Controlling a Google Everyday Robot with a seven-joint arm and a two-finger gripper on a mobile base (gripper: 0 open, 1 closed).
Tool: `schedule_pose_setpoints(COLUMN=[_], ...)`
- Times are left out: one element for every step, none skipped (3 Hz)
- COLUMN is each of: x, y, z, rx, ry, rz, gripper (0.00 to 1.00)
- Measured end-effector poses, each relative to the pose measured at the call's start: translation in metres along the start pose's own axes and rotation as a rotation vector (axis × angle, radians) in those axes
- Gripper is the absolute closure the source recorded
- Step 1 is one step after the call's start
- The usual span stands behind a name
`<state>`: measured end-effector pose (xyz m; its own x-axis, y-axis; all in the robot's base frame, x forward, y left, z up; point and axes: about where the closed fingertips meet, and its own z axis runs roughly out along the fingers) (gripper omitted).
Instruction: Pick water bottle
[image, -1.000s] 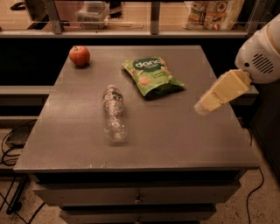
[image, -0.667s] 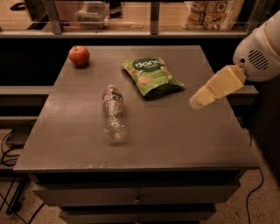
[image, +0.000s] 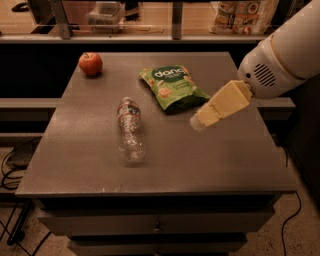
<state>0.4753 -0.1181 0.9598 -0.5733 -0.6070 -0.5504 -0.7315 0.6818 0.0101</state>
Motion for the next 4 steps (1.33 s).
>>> schedule_pose_setpoints(x=[-0.017,-0.029,-0.060,-0.060], y=[0.028,0.047,0.071,0.071], z=[0.024,0.049,0.101,0.101], rx=[-0.076,-0.106,-0.095,-0.095], ry=[-0.004,0.006,0.033,0.033], rz=[-0.015,-0.019,-0.009,-0.009], gripper=[0.00,0.00,0.00,0.00])
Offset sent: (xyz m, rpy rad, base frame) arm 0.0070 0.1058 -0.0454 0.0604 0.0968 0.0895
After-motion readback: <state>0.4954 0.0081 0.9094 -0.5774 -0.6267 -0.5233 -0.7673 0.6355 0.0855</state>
